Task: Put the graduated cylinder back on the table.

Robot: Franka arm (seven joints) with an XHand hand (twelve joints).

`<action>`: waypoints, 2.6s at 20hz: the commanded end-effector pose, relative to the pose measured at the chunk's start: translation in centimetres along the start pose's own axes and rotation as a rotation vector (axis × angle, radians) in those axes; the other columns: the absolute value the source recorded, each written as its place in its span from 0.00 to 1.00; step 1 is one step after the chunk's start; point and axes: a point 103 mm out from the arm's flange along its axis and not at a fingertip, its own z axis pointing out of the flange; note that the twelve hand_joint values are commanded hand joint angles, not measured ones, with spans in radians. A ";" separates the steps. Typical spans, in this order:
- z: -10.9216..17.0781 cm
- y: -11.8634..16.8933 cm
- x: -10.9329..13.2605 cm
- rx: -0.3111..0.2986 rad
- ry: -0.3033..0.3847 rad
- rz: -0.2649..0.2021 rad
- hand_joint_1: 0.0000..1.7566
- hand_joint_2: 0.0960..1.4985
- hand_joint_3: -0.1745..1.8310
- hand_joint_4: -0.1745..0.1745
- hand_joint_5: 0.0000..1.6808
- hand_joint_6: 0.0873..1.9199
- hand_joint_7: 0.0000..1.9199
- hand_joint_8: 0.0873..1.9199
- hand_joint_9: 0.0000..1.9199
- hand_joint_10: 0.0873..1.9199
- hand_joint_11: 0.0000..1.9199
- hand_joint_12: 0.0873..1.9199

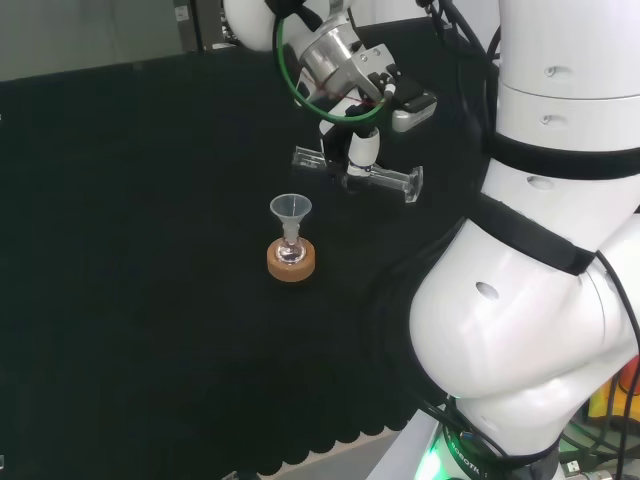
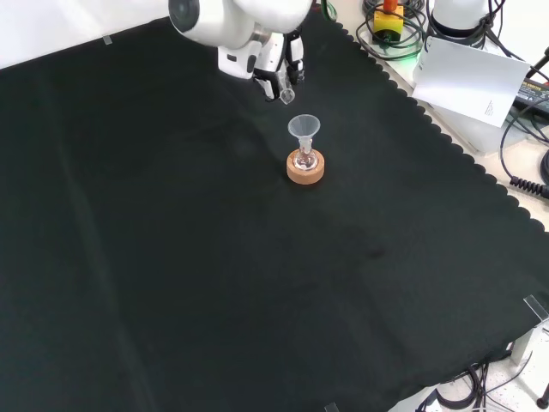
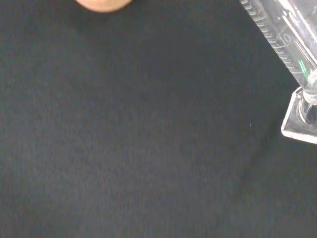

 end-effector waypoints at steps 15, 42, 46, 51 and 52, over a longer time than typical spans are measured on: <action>-2.6 5.2 -4.0 -0.504 0.195 -0.231 0.64 0.75 0.08 0.14 0.56 0.54 0.66 0.10 0.74 0.00 0.70 0.33; -6.2 17.3 -5.9 -0.827 0.475 -0.448 0.64 0.76 0.08 0.13 0.56 0.54 0.64 0.09 0.73 0.00 0.69 0.33; -6.2 18.5 -6.4 -0.856 0.501 -0.453 0.64 0.76 0.08 0.13 0.56 0.55 0.64 0.09 0.73 0.00 0.69 0.33; -6.4 19.5 -6.6 -0.902 0.514 -0.459 0.64 0.76 0.08 0.13 0.56 0.55 0.63 0.09 0.72 0.00 0.69 0.33; -6.5 19.6 -6.6 -0.905 0.514 -0.464 0.64 0.76 0.08 0.12 0.56 0.55 0.63 0.09 0.72 0.00 0.69 0.33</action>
